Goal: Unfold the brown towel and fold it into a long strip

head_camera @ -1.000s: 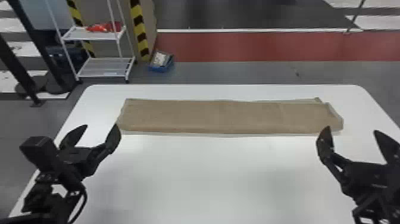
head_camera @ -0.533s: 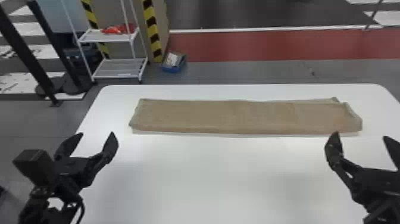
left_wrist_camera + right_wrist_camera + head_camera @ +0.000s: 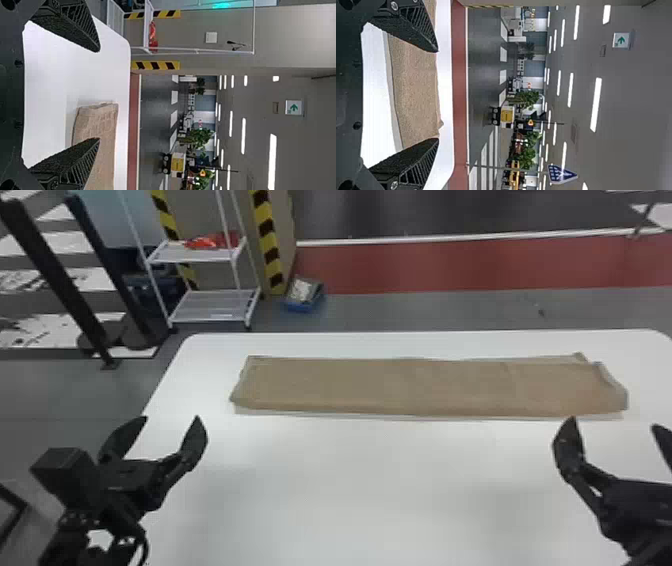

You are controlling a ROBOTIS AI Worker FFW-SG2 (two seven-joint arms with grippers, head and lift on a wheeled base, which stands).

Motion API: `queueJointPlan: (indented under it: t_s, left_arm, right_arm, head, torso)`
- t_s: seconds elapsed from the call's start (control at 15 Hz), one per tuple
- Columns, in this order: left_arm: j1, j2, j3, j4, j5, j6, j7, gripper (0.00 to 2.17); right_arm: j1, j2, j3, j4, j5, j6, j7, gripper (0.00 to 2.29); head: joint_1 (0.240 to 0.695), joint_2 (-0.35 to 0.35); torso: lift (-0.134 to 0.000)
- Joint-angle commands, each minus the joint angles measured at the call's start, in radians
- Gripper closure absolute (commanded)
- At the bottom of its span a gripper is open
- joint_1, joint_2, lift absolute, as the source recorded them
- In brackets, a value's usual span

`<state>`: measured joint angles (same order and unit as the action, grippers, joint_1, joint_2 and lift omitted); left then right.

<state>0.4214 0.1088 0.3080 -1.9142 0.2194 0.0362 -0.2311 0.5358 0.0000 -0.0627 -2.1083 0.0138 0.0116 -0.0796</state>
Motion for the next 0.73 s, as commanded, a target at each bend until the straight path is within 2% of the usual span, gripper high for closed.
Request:
queueJointPlan:
  t_s: [0.0, 0.2, 0.4, 0.67]
  left_arm:
    - [0.005, -0.001, 0.0, -0.009, 0.0, 0.0, 0.001, 0.08]
    - [0.005, -0.001, -0.001, -0.017, 0.0, 0.018, 0.004, 0.08]
    - [0.007, 0.0, 0.0, -0.052, 0.002, 0.15, 0.032, 0.08]
    - [0.007, 0.003, -0.003, -0.058, 0.006, 0.138, 0.021, 0.07]
  right_arm:
    - [0.007, 0.001, 0.006, -0.009, 0.0, 0.0, 0.0, 0.09]
    - [0.02, 0.001, 0.008, -0.019, 0.0, 0.0, 0.0, 0.09]
    - [0.03, 0.001, 0.009, -0.033, 0.002, 0.0, 0.0, 0.09]
    - [0.043, 0.001, 0.018, -0.039, 0.003, 0.0, 0.0, 0.09]
  head:
    - [0.695, 0.114]
    - [0.695, 0.117]
    - [0.695, 0.122]
    - [0.695, 0.122]
  torso:
    - [-0.123]
    - [-0.123]
    - [-0.123]
    - [-0.123]
